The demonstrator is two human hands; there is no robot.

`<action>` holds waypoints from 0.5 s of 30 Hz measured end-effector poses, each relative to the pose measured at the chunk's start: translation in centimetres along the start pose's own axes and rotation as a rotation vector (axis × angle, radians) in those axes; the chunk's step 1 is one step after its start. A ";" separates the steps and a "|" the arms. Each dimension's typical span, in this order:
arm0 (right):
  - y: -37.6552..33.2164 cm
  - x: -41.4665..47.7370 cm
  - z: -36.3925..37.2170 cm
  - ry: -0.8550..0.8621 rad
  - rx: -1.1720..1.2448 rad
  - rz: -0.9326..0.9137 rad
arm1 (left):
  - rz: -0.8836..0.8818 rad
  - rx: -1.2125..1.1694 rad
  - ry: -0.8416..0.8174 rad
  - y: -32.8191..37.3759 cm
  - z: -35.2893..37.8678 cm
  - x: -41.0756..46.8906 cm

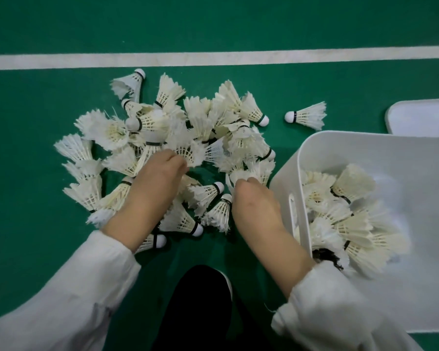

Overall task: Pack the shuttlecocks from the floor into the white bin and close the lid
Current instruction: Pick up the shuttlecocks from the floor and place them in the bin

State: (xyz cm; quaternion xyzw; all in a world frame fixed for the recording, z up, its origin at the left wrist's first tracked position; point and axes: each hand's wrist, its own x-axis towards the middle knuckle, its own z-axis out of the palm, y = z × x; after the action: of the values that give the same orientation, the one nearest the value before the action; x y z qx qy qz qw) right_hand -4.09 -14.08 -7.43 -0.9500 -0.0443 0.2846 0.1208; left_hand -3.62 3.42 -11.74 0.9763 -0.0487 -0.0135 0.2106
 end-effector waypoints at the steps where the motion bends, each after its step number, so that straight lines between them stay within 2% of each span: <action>1: 0.0 0.1 0.0 0.024 0.025 -0.001 | -0.010 -0.033 0.063 0.4 -0.6 -0.1; 3: 0.2 0.2 0.1 0.078 0.068 -0.009 | -0.048 -0.067 0.157 1.2 -2.2 -0.5; 8: 0.5 0.4 0.6 0.140 0.107 -0.043 | -0.231 -0.152 0.267 2.8 -4.4 -2.3; 10: 0.5 0.5 0.7 0.139 0.122 -0.048 | -0.275 -0.229 0.194 3.1 -3.8 -3.1; 13: 0.6 0.5 0.9 0.122 0.141 -0.036 | -0.474 -0.462 -0.076 3.5 -1.7 -4.0; 15: 0.6 0.5 0.8 0.107 0.150 -0.026 | -0.506 -0.375 -0.228 3.6 0.0 -4.5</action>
State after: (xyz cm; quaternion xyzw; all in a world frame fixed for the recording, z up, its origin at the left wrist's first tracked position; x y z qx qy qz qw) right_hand -4.12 -14.41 -8.53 -0.9515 -0.0289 0.2341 0.1974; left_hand -8.47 0.56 -10.23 0.8939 0.1751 -0.1832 0.3696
